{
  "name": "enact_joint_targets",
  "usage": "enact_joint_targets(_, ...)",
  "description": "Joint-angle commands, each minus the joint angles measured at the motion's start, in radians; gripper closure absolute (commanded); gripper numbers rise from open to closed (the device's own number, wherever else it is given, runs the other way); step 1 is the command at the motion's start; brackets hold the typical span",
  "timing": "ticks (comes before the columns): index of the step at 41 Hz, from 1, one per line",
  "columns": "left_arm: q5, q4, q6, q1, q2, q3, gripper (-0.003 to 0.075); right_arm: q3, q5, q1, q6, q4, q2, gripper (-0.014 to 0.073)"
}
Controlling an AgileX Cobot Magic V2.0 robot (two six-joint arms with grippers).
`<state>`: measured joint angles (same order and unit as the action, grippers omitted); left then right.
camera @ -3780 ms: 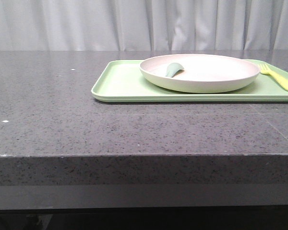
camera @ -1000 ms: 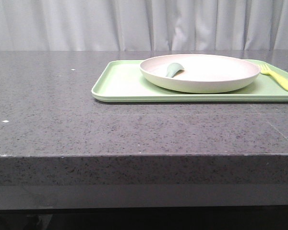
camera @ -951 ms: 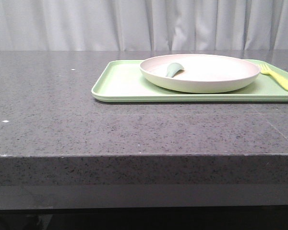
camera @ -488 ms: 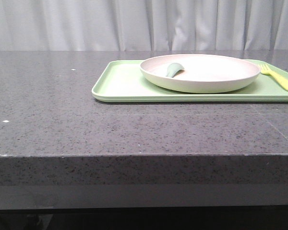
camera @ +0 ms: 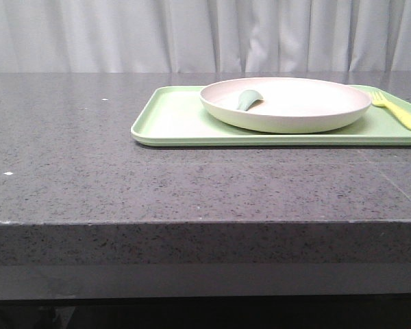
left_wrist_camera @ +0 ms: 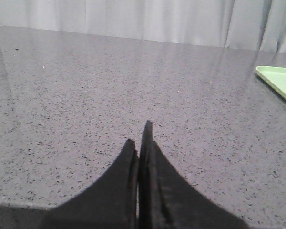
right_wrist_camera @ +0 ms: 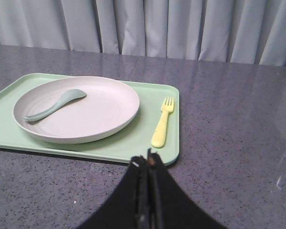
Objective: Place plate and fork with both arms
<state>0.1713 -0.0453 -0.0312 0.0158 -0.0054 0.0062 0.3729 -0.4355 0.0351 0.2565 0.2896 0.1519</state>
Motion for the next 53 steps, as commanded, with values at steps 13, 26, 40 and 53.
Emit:
enact_joint_targets(13,-0.088,-0.009,0.002,0.001,-0.02,0.003,0.0738,-0.073,0.225,0.001,-0.143,-0.13,0.008,0.0655)
enact_joint_targets(26,-0.088,-0.009,0.002,0.001,-0.02,0.003,0.0738,-0.257,0.373,-0.12,-0.317,-0.31,-0.007,0.0655)
enact_joint_targets(40,-0.088,-0.009,0.002,0.001,-0.02,0.003,0.0738,-0.396,0.356,-0.125,-0.324,-0.306,-0.177,0.0655)
enact_joint_targets(53,-0.088,-0.009,0.002,0.001,-0.02,0.003,0.0738,-0.397,0.303,-0.123,-0.324,-0.306,-0.181,0.0655)
